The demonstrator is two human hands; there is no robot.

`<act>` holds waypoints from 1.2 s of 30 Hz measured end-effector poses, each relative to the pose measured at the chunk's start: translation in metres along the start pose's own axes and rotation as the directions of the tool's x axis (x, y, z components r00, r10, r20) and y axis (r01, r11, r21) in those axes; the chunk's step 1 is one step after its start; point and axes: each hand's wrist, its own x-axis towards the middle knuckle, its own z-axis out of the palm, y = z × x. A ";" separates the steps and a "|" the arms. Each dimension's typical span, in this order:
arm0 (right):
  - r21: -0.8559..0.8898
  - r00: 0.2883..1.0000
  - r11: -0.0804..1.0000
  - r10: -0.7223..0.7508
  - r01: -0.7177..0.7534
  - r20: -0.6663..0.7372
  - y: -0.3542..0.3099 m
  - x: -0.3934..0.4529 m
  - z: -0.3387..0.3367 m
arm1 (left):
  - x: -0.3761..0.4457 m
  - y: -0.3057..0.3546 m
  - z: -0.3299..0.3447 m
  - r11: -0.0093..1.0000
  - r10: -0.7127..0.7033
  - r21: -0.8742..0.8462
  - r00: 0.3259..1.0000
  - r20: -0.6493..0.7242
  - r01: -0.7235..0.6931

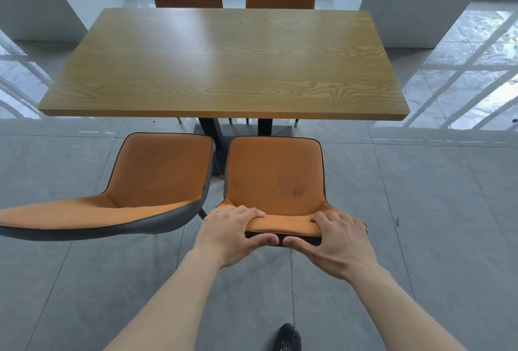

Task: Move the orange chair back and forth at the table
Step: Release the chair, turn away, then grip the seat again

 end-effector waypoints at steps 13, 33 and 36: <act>-0.010 0.998 0.999 -0.030 0.031 0.055 0.015 0.018 -0.008 | 0.009 0.008 0.004 1.000 -0.022 -0.022 0.997 -0.068 0.020; -0.045 0.998 0.998 -0.038 0.040 0.041 0.016 0.020 -0.005 | 0.012 0.005 0.006 0.999 -0.018 -0.039 0.999 -0.044 0.016; -0.036 0.998 0.999 -0.035 0.037 0.051 0.016 0.020 -0.006 | 0.011 0.007 0.005 0.999 -0.020 -0.041 0.998 -0.051 0.018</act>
